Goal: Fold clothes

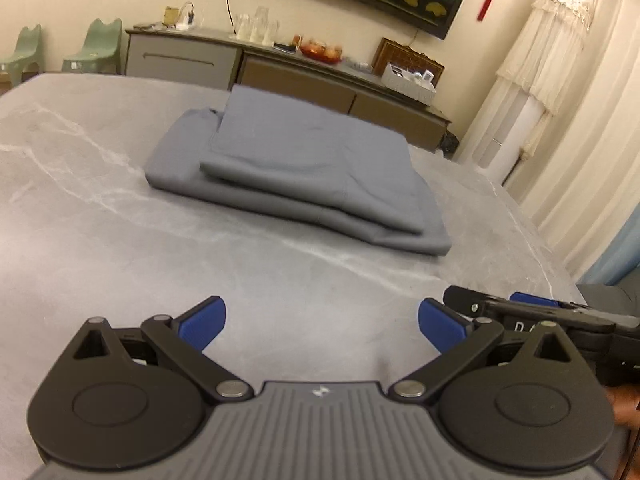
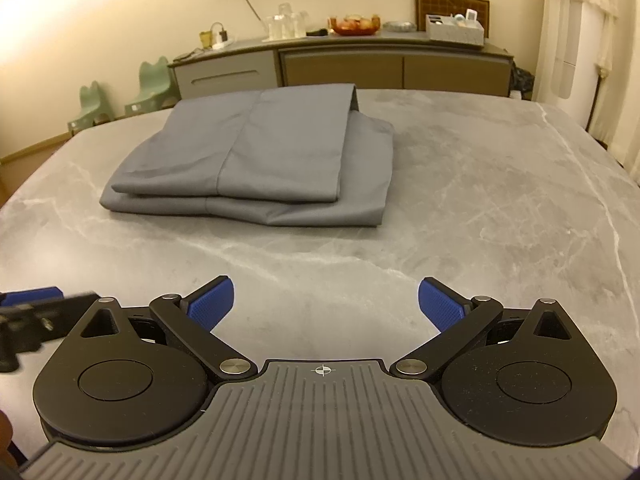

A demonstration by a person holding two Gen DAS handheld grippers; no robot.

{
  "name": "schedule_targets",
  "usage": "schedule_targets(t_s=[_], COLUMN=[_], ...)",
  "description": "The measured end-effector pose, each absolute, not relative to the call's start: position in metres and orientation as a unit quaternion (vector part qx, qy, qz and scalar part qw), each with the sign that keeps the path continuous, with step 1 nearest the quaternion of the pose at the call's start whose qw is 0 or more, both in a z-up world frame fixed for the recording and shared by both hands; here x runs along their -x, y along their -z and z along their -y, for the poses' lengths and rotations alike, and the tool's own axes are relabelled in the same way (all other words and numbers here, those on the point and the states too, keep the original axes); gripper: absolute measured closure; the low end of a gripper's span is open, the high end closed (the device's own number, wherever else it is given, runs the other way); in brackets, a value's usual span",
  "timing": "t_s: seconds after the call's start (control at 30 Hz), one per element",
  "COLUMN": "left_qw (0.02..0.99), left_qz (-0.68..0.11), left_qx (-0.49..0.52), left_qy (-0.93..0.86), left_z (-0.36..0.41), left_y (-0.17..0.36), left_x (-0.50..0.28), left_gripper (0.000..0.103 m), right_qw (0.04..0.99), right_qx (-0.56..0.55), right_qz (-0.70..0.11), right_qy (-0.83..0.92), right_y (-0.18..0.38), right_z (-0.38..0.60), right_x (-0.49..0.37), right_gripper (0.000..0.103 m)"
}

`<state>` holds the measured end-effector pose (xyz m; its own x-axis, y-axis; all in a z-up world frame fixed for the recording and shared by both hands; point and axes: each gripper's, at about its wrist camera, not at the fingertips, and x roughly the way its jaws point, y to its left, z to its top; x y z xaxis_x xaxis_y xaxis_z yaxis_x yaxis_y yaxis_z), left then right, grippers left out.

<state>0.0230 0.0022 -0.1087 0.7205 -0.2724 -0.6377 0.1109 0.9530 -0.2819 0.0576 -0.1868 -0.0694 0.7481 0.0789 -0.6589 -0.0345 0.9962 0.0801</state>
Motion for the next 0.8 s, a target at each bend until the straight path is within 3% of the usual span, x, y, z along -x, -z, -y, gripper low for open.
schedule_targets(t_s=[0.8], left_qw=[0.923], left_qz=[-0.370], left_qx=[0.073], left_qy=[0.073], left_z=[0.0014], left_y=[0.1149], left_x=[-0.0208], left_gripper=[0.000], right_qw=[0.935], right_qx=[-0.029], right_qz=[-0.353], right_qy=[-0.027], right_y=[0.0702], right_z=[0.1885], right_x=[-0.0553], right_gripper=[0.002])
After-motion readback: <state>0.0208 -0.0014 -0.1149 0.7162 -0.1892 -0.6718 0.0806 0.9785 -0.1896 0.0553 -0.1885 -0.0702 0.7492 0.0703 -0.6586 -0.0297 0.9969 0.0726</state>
